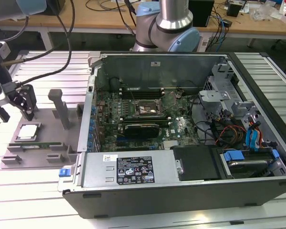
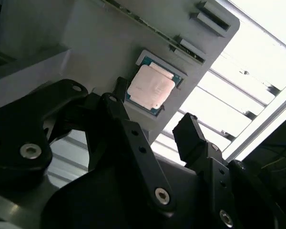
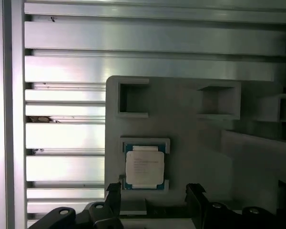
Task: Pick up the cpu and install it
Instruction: 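Pick up the cpu and move it towards the insertion slot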
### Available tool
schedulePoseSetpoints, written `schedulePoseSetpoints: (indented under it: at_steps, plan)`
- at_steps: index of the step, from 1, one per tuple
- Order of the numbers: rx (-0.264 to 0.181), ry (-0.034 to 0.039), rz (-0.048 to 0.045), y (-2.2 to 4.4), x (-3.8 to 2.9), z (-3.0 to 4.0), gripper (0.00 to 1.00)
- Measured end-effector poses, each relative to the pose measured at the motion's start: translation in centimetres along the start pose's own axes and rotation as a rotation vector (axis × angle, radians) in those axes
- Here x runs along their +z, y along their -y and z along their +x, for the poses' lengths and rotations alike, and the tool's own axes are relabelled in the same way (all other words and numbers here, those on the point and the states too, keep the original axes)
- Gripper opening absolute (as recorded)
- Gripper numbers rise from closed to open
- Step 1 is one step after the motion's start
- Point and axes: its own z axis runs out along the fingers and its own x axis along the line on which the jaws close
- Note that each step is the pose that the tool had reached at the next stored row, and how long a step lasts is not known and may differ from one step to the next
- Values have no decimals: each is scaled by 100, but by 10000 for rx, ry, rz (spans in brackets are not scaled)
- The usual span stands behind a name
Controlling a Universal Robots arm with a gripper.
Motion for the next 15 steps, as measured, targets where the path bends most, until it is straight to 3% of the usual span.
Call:
schedulePoseSetpoints:
  at_steps: [12,15]
  plan:
    - [-74,4,-4,-33,385,31,66]
    - [-74,3,-4,-36,443,34,66]
